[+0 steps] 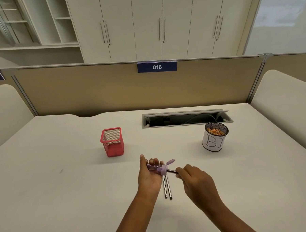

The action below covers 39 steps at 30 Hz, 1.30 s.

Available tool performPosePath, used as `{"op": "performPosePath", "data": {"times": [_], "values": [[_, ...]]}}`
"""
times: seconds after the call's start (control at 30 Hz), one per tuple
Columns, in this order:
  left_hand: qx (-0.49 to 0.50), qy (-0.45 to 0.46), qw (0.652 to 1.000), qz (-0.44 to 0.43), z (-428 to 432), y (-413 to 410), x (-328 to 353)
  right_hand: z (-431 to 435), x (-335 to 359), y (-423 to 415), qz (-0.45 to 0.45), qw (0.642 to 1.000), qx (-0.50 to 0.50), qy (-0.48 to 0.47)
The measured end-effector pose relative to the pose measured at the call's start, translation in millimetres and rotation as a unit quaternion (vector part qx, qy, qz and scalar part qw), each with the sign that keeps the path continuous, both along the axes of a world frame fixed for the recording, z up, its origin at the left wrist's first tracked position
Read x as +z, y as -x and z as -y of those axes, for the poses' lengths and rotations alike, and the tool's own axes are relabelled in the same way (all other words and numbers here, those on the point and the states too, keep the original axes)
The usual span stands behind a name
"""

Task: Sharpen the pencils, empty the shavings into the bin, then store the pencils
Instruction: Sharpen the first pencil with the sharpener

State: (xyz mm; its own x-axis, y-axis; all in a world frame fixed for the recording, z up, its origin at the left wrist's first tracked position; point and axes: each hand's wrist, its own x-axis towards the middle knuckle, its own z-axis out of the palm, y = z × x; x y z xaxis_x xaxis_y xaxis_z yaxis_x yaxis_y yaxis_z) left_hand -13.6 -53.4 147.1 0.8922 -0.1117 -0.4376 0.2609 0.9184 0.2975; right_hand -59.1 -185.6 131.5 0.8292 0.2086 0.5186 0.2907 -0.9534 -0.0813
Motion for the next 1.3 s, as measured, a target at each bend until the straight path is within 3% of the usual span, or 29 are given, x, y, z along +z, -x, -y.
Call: {"op": "performPosePath", "data": {"times": [0.1, 0.13, 0.2, 0.23, 0.27, 0.33, 0.4, 0.43, 0.47, 0.5, 0.53, 0.67, 0.77, 0.8, 0.9, 1.0, 1.07, 1.1, 1.13, 1.2, 1.23, 1.3], "values": [[0.006, -0.023, 1.0, 0.008, 3.9, -3.0, -0.9, -3.0, 0.5, 3.6, -0.003, 1.0, 0.0, 0.023], [0.008, -0.034, 0.999, 0.013, 4.9, -4.2, -0.4, -6.5, 3.3, 5.4, -0.025, 1.0, -0.012, -0.001], [0.002, -0.056, 0.998, 0.026, 5.3, -5.9, 0.5, -15.0, 13.7, 6.4, -0.156, 0.977, -0.036, -0.14], [0.001, -0.064, 0.997, 0.032, 5.3, -6.8, -0.1, -16.4, 20.0, 5.0, -0.256, 0.932, -0.035, -0.255], [-0.001, -0.068, 0.997, 0.03, 5.2, -7.5, -1.1, -14.8, 25.9, 2.8, -0.338, 0.864, -0.036, -0.371], [-0.009, -0.068, 0.997, 0.024, 5.3, -7.9, -6.2, -7.0, 34.8, -0.4, -0.489, 0.679, -0.052, -0.545], [-0.024, -0.068, 0.997, 0.025, 6.0, -7.8, -9.0, 0.7, 37.2, -3.3, -0.587, 0.485, -0.063, -0.645], [-0.029, -0.066, 0.997, 0.023, 5.9, -8.7, -11.6, 2.7, 37.3, -3.6, -0.605, 0.425, -0.062, -0.67], [-0.033, -0.063, 0.997, 0.022, 5.6, -8.9, -13.3, 3.9, 34.0, -3.3, -0.609, 0.403, -0.059, -0.68], [-0.037, -0.058, 0.997, 0.02, 5.1, -9.3, -15.3, 3.7, 31.5, -2.5, -0.606, 0.414, -0.056, -0.676], [-0.038, -0.051, 0.998, 0.017, 4.1, -9.4, -17.0, 1.9, 30.7, -1.0, -0.594, 0.459, -0.051, -0.658], [-0.019, -0.007, 1.0, -0.003, 1.7, -4.3, -16.5, -6.1, 28.4, 5.6, -0.459, 0.74, -0.032, -0.49], [-0.005, 0.028, 0.999, -0.016, 1.1, 1.4, -14.0, -7.4, 16.1, 12.3, -0.286, 0.927, -0.014, -0.244], [-0.001, 0.035, 0.999, -0.018, 0.9, 2.5, -12.5, -5.4, 9.0, 14.0, -0.226, 0.962, -0.022, -0.15], [-0.009, 0.021, 1.0, -0.02, 2.4, 2.6, -7.8, -6.7, 2.8, 16.2, -0.108, 0.994, -0.03, -0.009], [-0.011, -0.027, 1.0, 0.002, 3.3, -0.7, -11.0, -8.7, -2.0, 15.3, -0.085, 0.996, -0.019, 0.02], [-0.004, -0.057, 0.998, 0.019, 3.8, -2.7, -12.7, -13.2, 3.8, 16.5, -0.148, 0.987, -0.053, -0.043], [-0.004, -0.071, 0.997, 0.024, 3.9, -2.8, -12.7, -15.8, 8.0, 14.1, -0.223, 0.966, -0.06, -0.116], [-0.005, -0.078, 0.997, 0.027, 4.5, -1.9, -11.3, -16.1, 12.6, 11.1, -0.302, 0.924, -0.057, -0.227], [-0.012, -0.075, 0.997, 0.028, 3.2, 0.7, -11.8, -10.6, 18.7, 8.3, -0.432, 0.791, -0.06, -0.429], [-0.03, -0.073, 0.996, 0.029, 2.8, 3.8, -9.9, -5.4, 21.4, 7.0, -0.494, 0.705, -0.066, -0.505], [-0.058, -0.073, 0.995, 0.037, 2.6, 4.3, -15.2, 6.2, 19.5, 1.5, -0.596, 0.494, -0.087, -0.627]]}}
